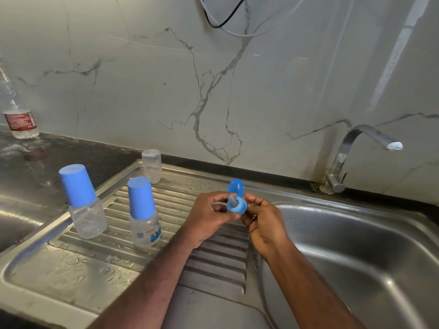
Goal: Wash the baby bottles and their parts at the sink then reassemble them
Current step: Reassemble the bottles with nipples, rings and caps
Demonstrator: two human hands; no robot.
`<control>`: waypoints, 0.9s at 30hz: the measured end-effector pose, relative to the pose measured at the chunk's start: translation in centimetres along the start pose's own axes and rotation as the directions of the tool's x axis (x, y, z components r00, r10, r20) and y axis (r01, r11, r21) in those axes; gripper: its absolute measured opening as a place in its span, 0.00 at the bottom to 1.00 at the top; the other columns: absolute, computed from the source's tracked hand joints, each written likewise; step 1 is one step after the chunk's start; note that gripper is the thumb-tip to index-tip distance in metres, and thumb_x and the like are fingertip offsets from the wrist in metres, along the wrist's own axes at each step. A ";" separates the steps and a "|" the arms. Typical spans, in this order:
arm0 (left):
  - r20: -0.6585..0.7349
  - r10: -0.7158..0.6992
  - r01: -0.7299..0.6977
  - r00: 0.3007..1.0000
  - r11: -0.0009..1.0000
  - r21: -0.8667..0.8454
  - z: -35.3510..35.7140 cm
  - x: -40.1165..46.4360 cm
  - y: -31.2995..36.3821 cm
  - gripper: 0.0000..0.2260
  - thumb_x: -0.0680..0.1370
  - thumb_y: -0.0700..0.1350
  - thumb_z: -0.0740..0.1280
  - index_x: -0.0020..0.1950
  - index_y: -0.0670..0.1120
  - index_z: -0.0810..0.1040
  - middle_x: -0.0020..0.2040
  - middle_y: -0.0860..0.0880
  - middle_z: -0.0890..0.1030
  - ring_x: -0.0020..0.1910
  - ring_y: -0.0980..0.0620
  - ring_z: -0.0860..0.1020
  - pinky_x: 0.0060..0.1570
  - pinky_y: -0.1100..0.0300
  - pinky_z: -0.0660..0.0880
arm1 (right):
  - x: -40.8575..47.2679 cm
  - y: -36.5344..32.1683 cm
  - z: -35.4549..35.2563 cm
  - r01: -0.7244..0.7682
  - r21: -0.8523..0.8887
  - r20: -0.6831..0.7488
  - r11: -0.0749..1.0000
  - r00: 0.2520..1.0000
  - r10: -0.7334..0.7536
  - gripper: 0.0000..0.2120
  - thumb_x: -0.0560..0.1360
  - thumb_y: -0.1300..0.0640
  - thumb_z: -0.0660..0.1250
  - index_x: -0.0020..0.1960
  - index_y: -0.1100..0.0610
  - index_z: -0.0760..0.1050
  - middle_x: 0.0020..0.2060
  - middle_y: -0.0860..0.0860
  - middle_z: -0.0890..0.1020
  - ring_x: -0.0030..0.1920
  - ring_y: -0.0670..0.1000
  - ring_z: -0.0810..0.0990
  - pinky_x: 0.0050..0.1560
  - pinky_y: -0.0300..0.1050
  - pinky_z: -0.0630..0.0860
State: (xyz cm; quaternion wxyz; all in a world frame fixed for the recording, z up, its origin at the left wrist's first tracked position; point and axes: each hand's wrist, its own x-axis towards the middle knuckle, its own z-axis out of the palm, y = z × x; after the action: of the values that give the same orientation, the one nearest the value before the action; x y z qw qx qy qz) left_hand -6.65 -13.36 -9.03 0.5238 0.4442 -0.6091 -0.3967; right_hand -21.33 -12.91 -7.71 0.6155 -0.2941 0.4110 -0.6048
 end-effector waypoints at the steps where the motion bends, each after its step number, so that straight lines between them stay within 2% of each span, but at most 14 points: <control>1: -0.003 0.013 -0.013 1.000 1.000 0.011 0.1 0.0 0.2 0.19 0.69 0.35 0.79 0.57 0.50 0.84 0.52 0.53 0.86 0.50 0.54 0.85 0.53 0.55 0.82 | 0.0 -0.1 0.1 0.008 -0.016 0.006 1.000 1.000 -0.007 0.10 0.81 0.68 0.61 0.59 0.63 0.78 0.53 0.60 0.85 0.53 0.57 0.86 0.51 0.49 0.84; 4: 0.007 0.033 -0.033 0.999 0.999 0.020 0.2 0.0 0.4 0.18 0.69 0.34 0.79 0.54 0.50 0.84 0.48 0.53 0.87 0.48 0.55 0.85 0.47 0.63 0.81 | 0.0 0.0 0.0 0.136 -0.227 0.100 0.964 0.988 -0.116 0.08 0.79 0.63 0.68 0.57 0.58 0.81 0.52 0.55 0.85 0.54 0.55 0.85 0.52 0.48 0.84; 7: -0.002 0.023 -0.023 1.000 0.999 0.034 0.2 0.1 0.1 0.18 0.68 0.34 0.79 0.56 0.45 0.84 0.49 0.49 0.87 0.48 0.52 0.86 0.49 0.57 0.83 | 0.3 0.6 -0.2 0.315 -0.562 0.220 0.765 0.948 -0.229 0.11 0.75 0.56 0.75 0.57 0.51 0.82 0.52 0.48 0.85 0.55 0.49 0.84 0.57 0.49 0.83; 10: -0.024 -0.001 0.003 1.000 0.997 0.078 0.3 0.2 -0.3 0.17 0.68 0.34 0.79 0.55 0.44 0.84 0.48 0.48 0.87 0.47 0.51 0.86 0.52 0.50 0.83 | 0.7 1.1 0.0 0.378 -0.725 0.237 0.576 0.922 -0.306 0.11 0.76 0.53 0.74 0.58 0.48 0.82 0.57 0.47 0.83 0.57 0.45 0.81 0.60 0.45 0.81; 14: -0.035 -0.009 0.013 0.999 0.993 0.120 0.4 0.4 -0.6 0.16 0.68 0.36 0.80 0.53 0.45 0.85 0.46 0.48 0.87 0.46 0.51 0.86 0.50 0.49 0.84 | 0.6 0.8 0.3 0.415 -0.806 0.266 0.422 0.891 -0.368 0.04 0.77 0.55 0.72 0.51 0.50 0.83 0.56 0.45 0.78 0.56 0.41 0.75 0.54 0.30 0.72; 16: -0.036 -0.005 0.009 0.999 0.992 0.123 0.3 0.4 -0.4 0.18 0.66 0.35 0.81 0.54 0.44 0.85 0.46 0.49 0.87 0.44 0.53 0.86 0.49 0.52 0.84 | 0.6 0.6 -0.2 0.432 -0.833 0.290 0.345 0.873 -0.393 0.05 0.76 0.55 0.73 0.52 0.50 0.82 0.55 0.44 0.78 0.57 0.43 0.74 0.57 0.34 0.72; 19: -0.001 0.036 -0.035 0.999 0.982 0.183 0.3 0.4 -0.3 0.19 0.65 0.36 0.82 0.54 0.45 0.85 0.46 0.51 0.87 0.43 0.56 0.86 0.48 0.59 0.82 | 0.8 0.2 -1.1 0.500 -0.812 0.379 0.301 0.844 -0.379 0.04 0.77 0.56 0.73 0.51 0.51 0.82 0.50 0.45 0.81 0.51 0.43 0.78 0.56 0.40 0.77; 21: 0.013 0.047 -0.048 0.999 0.976 0.214 0.3 0.4 -0.4 0.18 0.66 0.38 0.82 0.54 0.45 0.85 0.46 0.52 0.87 0.43 0.57 0.85 0.46 0.61 0.81 | 0.9 0.0 -1.6 0.537 -0.813 0.446 0.225 0.822 -0.354 0.04 0.77 0.56 0.72 0.51 0.50 0.81 0.47 0.44 0.82 0.49 0.42 0.79 0.53 0.37 0.77; 23: 0.033 0.050 -0.056 0.998 0.978 0.203 0.4 0.3 -0.5 0.17 0.66 0.39 0.82 0.54 0.45 0.85 0.46 0.52 0.87 0.44 0.56 0.85 0.47 0.59 0.81 | 1.0 -0.3 -1.9 0.586 -0.797 0.512 0.148 0.784 -0.350 0.05 0.78 0.58 0.72 0.52 0.50 0.81 0.47 0.43 0.81 0.48 0.41 0.79 0.51 0.34 0.76; 25: 0.057 0.067 -0.076 0.996 0.979 0.187 0.2 0.2 -0.6 0.18 0.66 0.40 0.82 0.54 0.45 0.85 0.47 0.52 0.87 0.46 0.55 0.85 0.51 0.55 0.82 | 1.1 -0.6 -2.0 0.633 -0.763 0.565 0.132 0.752 -0.340 0.10 0.78 0.60 0.71 0.57 0.50 0.80 0.47 0.43 0.81 0.48 0.40 0.79 0.50 0.31 0.75; 27: 0.066 0.076 -0.086 0.995 0.982 0.168 0.0 0.2 -0.7 0.17 0.67 0.40 0.81 0.55 0.45 0.85 0.48 0.52 0.87 0.48 0.54 0.85 0.54 0.53 0.82 | 1.1 -0.9 -1.9 0.631 -0.762 0.575 0.142 0.762 -0.297 0.13 0.78 0.61 0.70 0.61 0.51 0.80 0.50 0.42 0.79 0.49 0.37 0.78 0.50 0.27 0.73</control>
State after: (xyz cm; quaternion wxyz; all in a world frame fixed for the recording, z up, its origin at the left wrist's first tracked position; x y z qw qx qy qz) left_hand -6.58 -13.70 -9.62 0.4812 0.4505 -0.6736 -0.3344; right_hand -23.49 -13.79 -8.04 0.1577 -0.7886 0.4713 -0.3621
